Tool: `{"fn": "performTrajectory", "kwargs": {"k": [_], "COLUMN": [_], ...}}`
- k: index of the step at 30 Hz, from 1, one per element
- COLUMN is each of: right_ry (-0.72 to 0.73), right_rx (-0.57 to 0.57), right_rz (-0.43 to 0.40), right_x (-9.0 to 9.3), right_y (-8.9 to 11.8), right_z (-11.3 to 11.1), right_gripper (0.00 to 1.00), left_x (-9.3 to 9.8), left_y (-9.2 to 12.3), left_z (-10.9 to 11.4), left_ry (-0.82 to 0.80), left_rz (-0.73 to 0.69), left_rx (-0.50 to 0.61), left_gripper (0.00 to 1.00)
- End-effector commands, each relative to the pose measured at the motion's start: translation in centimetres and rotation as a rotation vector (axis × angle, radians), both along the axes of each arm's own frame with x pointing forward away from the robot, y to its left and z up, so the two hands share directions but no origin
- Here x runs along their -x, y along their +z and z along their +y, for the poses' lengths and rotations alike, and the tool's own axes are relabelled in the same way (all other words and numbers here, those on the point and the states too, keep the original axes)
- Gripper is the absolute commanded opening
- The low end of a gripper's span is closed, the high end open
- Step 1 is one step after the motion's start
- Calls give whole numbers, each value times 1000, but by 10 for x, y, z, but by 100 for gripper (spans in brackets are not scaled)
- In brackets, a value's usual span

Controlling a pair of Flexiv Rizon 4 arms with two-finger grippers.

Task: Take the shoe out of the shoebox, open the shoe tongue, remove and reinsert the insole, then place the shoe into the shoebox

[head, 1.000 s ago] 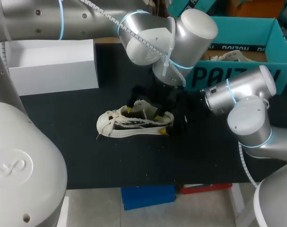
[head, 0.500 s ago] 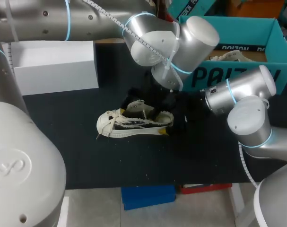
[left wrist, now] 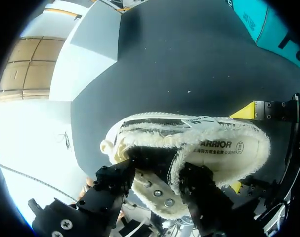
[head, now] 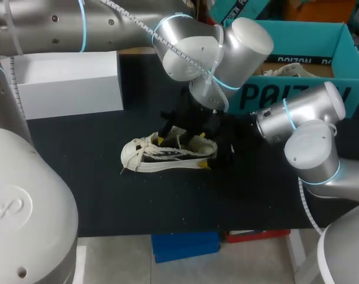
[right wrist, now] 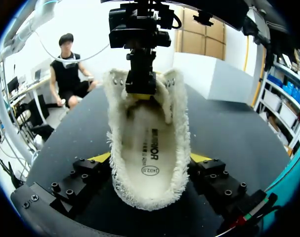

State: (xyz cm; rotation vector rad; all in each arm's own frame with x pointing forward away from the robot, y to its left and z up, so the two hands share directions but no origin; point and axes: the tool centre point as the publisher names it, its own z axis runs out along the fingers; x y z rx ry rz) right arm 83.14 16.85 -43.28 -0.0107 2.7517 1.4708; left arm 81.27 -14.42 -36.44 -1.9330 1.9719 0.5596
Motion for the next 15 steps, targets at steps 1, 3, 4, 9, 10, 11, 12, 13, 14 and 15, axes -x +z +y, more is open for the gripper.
{"fn": "performTrajectory", "kwargs": {"k": [1, 3, 4, 9, 10, 11, 12, 13, 14, 15], "right_ry": [-1, -1, -1, -1, -1, -1, -1, -1, -1, -1], "right_rx": [1, 1, 1, 1, 1, 1, 1, 1, 1, 1], "right_rz": [0, 0, 0, 0, 0, 0, 0, 0, 0, 0], "right_x": [0, 0, 0, 0, 0, 0, 0, 0, 0, 0], "right_y": [-1, -1, -1, -1, -1, -1, -1, -1, -1, -1], "right_z": [2, 2, 2, 2, 2, 2, 2, 2, 2, 2], "right_gripper": [0, 0, 0, 0, 0, 0, 0, 0, 0, 0], "left_x": [1, 1, 1, 1, 1, 1, 1, 1, 0, 0], "left_y": [-1, -1, -1, 2, 3, 6, 7, 10, 12, 15], "left_z": [-1, -2, -3, -5, -5, -5, -5, -5, -5, -5], "left_ry": [-7, -9, -11, -23, -24, -26, -27, -26, -24, -23], "left_rz": [1, 1, 2, -3, -5, -9, -18, -21, -27, -40], "left_rx": [-1, 0, 1, 7, 11, 16, 20, 24, 30, 35], "left_gripper": [0, 0, 0, 0, 0, 0, 0, 0, 0, 0]}}
